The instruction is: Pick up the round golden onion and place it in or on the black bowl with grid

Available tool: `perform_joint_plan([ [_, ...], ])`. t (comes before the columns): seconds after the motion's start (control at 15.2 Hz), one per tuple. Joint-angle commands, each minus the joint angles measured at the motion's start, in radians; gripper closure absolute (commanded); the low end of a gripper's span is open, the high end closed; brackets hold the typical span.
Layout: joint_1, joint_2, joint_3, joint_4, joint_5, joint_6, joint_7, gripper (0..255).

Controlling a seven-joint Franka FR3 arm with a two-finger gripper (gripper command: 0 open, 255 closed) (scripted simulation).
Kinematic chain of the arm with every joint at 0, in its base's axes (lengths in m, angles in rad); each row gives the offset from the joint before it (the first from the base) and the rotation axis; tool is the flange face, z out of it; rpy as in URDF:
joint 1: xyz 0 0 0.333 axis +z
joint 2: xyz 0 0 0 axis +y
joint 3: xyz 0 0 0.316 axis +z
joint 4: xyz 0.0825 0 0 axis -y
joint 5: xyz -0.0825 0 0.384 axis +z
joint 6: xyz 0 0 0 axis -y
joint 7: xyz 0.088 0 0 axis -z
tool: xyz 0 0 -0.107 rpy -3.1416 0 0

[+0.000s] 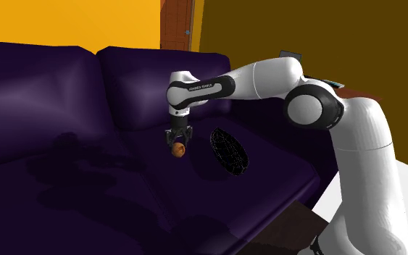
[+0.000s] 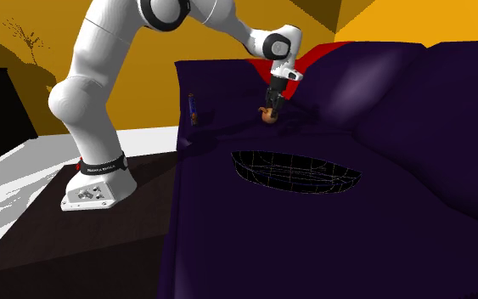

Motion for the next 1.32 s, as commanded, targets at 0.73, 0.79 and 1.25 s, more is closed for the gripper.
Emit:
perform_joint_plan([
  [0.73,-0.031,-0.069,-0.009,0.028,0.002,-0.101,-0.030,255],
  [0.79,-0.046,-0.082,-0.014,0.008,0.003,-0.095,-0.050,255],
  [1.25,-0.145,-0.144,-0.057,-0.092,0.002,-0.070,-0.190,255],
])
